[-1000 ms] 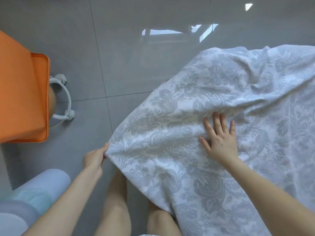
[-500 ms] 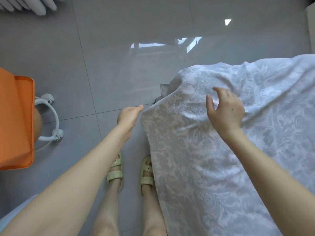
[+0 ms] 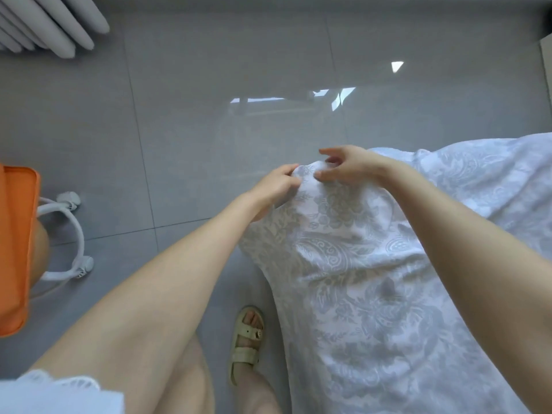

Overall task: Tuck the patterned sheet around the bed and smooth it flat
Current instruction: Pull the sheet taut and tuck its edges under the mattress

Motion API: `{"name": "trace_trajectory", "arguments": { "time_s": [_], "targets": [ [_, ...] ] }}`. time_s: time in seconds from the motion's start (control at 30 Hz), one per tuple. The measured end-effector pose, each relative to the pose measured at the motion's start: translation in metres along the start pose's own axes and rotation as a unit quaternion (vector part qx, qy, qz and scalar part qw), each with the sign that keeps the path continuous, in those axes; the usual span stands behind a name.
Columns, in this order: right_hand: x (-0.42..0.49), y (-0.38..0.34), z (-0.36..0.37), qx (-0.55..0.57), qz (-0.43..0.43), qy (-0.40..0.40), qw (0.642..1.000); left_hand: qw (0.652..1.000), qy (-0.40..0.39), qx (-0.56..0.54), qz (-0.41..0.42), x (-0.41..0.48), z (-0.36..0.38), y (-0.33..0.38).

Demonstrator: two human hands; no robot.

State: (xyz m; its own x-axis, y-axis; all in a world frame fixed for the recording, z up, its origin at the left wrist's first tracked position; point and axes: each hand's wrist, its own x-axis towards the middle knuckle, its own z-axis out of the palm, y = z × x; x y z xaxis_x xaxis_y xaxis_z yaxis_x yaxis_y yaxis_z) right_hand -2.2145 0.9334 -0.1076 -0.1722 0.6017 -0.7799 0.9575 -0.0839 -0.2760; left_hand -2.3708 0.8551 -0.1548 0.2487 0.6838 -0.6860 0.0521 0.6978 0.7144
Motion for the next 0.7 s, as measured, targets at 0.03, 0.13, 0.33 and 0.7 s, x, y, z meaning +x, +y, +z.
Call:
{"name": "trace_trajectory", "arguments": {
  "time_s": [0.03,0.13,0.33,0.7],
  "targets": [
    [0.004,-0.003,0.0,-0.045,-0.004,-0.013,0.999,1.0,-0.022,-0.005,-0.005,0.003,-0.001,0.003],
    [0.0,-0.001,0.011,-0.179,-0.145,0.131,0.964,0.999,-0.014,0.052,0.004,0.012,-0.011,0.008],
    [-0.054,0.018,0.022,-0.16,-0.298,0.284,0.897,0.974,-0.073,0.205,0.065,-0.011,-0.03,0.008],
    [-0.033,-0.001,-0.034,-0.068,-0.116,-0.039,0.99,0.948,-0.083,0.052,-0.303,0.048,0.009,0.044]
  ]
}}
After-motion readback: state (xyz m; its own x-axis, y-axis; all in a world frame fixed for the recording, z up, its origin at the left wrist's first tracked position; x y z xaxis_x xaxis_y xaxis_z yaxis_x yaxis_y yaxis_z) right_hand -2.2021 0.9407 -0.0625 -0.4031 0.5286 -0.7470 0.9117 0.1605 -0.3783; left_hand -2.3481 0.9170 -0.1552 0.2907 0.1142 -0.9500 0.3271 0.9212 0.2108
